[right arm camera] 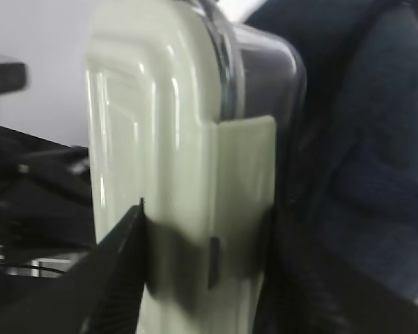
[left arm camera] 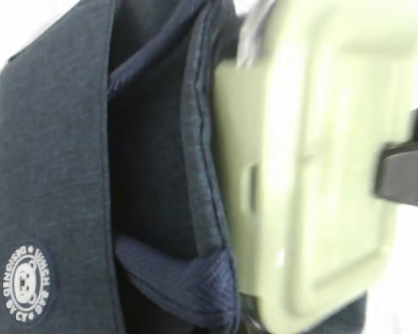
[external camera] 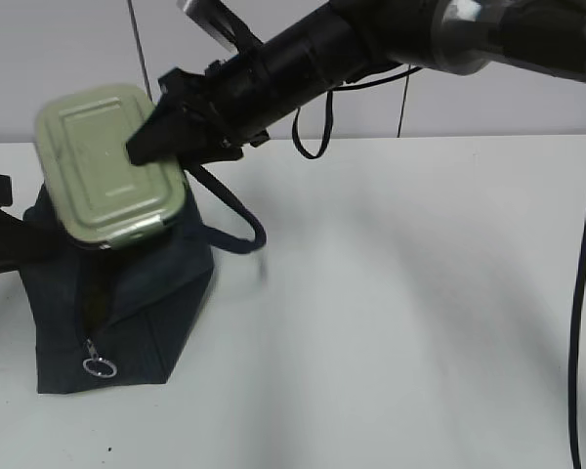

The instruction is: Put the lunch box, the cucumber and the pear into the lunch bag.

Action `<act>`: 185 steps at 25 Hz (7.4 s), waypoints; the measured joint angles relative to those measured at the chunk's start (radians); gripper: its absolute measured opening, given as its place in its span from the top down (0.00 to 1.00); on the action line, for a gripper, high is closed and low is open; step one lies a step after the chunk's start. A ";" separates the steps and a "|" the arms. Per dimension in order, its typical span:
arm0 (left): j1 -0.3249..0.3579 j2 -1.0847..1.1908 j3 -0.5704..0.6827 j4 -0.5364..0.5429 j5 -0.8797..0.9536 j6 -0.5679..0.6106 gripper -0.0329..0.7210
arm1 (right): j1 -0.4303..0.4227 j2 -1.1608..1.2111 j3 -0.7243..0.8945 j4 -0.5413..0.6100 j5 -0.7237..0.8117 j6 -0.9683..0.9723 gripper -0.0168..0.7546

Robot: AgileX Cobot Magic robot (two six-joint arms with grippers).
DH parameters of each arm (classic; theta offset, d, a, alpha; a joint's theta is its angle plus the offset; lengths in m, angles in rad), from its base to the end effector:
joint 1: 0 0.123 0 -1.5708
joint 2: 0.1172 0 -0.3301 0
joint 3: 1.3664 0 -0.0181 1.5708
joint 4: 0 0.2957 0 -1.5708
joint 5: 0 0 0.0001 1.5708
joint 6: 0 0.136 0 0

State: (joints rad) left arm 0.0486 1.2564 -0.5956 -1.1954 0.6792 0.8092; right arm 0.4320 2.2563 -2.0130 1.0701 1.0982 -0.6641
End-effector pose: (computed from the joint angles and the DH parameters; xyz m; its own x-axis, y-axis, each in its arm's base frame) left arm 0.2689 -0.0666 0.2177 -0.8240 -0.2745 -0.4957 0.1076 0.7831 -0.6126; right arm 0.4862 0.3412 0.2572 -0.7374 -0.3195 -0.5951 -0.6751 0.3760 0.6347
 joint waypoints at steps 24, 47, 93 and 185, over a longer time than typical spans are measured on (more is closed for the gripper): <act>-0.001 0.000 0.000 -0.001 0.011 0.000 0.98 | 0.074 0.025 -0.002 -0.345 -0.108 0.372 0.49; -0.001 0.000 0.000 -0.001 0.008 0.000 0.98 | 0.062 0.037 -0.362 -0.623 0.127 0.477 0.24; -0.381 0.111 -0.151 -0.335 -0.191 0.145 0.98 | -0.044 -0.189 -0.106 -0.911 0.177 0.536 0.97; -0.472 0.314 -0.229 -0.387 -0.165 0.149 0.98 | -0.213 -0.822 1.438 0.361 -0.157 -0.707 0.69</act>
State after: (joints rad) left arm -0.4230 1.5700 -0.8247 -1.5823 0.5138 0.9582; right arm 0.2191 1.4344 -0.5745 1.4310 0.9417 -1.3712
